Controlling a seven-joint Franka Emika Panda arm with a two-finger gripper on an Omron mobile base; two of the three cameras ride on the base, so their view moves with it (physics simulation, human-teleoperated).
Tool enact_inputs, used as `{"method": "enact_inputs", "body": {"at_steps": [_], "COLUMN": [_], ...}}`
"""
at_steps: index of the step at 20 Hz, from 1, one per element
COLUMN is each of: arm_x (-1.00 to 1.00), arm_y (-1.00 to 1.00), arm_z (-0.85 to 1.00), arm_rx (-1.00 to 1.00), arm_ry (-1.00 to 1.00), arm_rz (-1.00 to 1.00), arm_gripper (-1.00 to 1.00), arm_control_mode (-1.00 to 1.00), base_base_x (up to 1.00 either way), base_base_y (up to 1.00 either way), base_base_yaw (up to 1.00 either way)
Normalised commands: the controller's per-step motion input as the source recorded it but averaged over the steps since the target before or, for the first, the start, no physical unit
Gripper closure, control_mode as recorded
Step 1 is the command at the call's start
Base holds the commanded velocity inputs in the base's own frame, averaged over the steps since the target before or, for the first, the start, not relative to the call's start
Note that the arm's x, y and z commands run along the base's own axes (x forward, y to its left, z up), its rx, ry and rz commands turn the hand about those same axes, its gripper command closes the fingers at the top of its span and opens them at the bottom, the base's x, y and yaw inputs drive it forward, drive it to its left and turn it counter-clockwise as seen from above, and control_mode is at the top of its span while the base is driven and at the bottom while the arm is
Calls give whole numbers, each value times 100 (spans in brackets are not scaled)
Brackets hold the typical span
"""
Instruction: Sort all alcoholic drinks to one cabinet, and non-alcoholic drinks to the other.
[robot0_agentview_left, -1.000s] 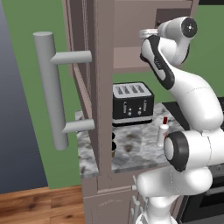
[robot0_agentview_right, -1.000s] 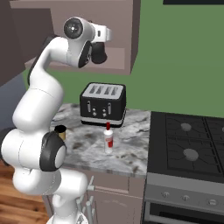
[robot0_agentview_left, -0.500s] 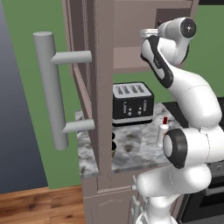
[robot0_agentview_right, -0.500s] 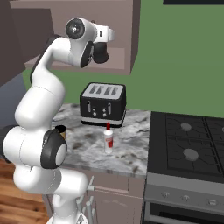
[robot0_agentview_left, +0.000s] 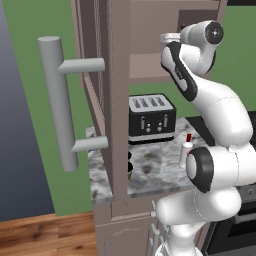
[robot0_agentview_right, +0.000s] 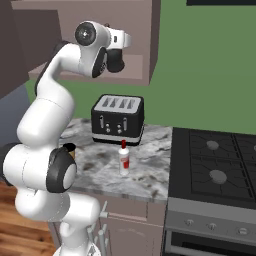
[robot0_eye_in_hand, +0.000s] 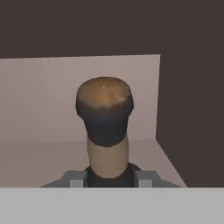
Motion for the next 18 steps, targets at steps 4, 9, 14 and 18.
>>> {"method": "enact_inputs", "body": {"at_steps": [4,9,14,18], "arm_x": [16,23,29,28], "arm_y": [-2,-1,0,0], "arm_z": [-23,-26,-24,-22], "arm_rx": [0,0,0,0], "arm_ry": [-1,-2,-3,-3], "arm_rz": [-1,-1,-1,0], "arm_gripper": [100,100,100,100], "arm_control_mode": [-100,-100,-100,-100], "base_base_x": [0,0,0,0], "base_base_y": [0,0,0,0], "base_base_yaw": [0,0,0,0]}}
